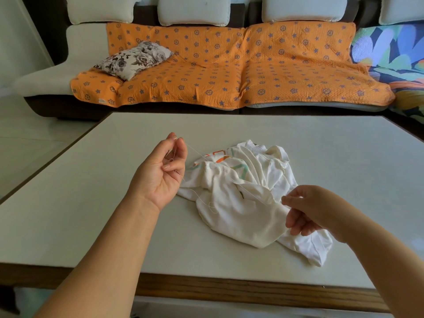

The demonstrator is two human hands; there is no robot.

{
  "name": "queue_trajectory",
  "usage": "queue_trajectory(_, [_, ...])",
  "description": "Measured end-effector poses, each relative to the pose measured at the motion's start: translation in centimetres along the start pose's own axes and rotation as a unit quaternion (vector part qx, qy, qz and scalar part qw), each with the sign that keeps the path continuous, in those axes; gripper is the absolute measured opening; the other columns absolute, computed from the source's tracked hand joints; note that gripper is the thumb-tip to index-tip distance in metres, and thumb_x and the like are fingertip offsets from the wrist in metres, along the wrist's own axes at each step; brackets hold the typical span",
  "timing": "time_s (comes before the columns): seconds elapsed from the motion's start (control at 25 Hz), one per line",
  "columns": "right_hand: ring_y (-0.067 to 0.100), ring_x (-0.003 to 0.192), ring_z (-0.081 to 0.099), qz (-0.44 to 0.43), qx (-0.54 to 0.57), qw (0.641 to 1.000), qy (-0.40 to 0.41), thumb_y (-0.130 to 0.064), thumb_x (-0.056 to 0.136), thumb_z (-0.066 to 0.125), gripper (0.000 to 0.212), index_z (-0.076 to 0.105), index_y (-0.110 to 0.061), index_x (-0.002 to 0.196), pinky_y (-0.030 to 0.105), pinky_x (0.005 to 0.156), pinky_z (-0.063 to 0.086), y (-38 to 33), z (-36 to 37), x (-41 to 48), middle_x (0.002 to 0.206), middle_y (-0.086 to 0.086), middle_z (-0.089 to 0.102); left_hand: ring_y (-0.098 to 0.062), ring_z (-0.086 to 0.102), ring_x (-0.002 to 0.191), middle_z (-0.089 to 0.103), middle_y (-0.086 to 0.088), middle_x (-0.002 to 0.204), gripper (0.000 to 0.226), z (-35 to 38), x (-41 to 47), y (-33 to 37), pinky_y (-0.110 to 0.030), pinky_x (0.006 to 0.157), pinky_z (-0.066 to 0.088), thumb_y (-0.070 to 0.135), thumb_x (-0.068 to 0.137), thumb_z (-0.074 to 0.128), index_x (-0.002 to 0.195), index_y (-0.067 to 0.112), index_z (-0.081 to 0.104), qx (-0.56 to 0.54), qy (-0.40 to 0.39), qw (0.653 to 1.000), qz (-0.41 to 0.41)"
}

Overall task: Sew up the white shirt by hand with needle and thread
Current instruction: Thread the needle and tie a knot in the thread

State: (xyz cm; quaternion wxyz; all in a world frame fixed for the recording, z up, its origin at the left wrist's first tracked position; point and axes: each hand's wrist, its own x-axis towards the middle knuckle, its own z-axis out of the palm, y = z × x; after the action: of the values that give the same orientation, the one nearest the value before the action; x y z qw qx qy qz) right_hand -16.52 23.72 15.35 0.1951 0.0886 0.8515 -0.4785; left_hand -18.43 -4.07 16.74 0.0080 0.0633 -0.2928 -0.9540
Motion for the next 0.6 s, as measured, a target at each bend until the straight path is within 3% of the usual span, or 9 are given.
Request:
queue_trajectory(0.24, [0.018,0.046,0.065,0.021,-0.014,1.0,0.001,-0.017,0.099,0.054,0.017,0.057,-0.005,0.088,0.022,0.044,0.048,0.6,-0.5,0.3,0.06,0.01,0.07,-0.003,0.066,0.073,0.062,0.002,0.074,0.005,-0.1,0.1,0.2,-0.012,0.033,0.03,0.007,0.092,0.057,0.09,0.011,0.055,-0.011,-0.005,1.0,0.0])
queue_trajectory(0.48, [0.017,0.048,0.066,0.043,-0.068,0.997,-0.007,-0.016,0.099,0.053,0.017,0.061,-0.004,0.089,0.02,0.043,0.047,0.9,-0.6,1.0,0.064,0.009,0.072,-0.002,0.066,0.072,0.06,0.004,0.076,0.007,-0.3,0.0,0.4,-0.012,0.033,0.03,0.006,0.085,0.06,0.089,0.01,0.056,-0.034,-0.012,0.999,0.01])
queue_trajectory(0.6, [0.017,0.048,0.066,0.051,-0.044,0.998,0.0,-0.019,0.098,0.055,0.017,0.062,-0.005,0.092,0.02,0.043,0.046,0.8,-0.6,1.1,0.069,0.009,0.074,-0.002,0.065,0.071,0.06,0.004,0.076,0.005,-0.3,-0.1,0.4,-0.012,0.033,0.03,0.007,0.087,0.059,0.089,0.011,0.056,-0.016,-0.014,1.0,0.011])
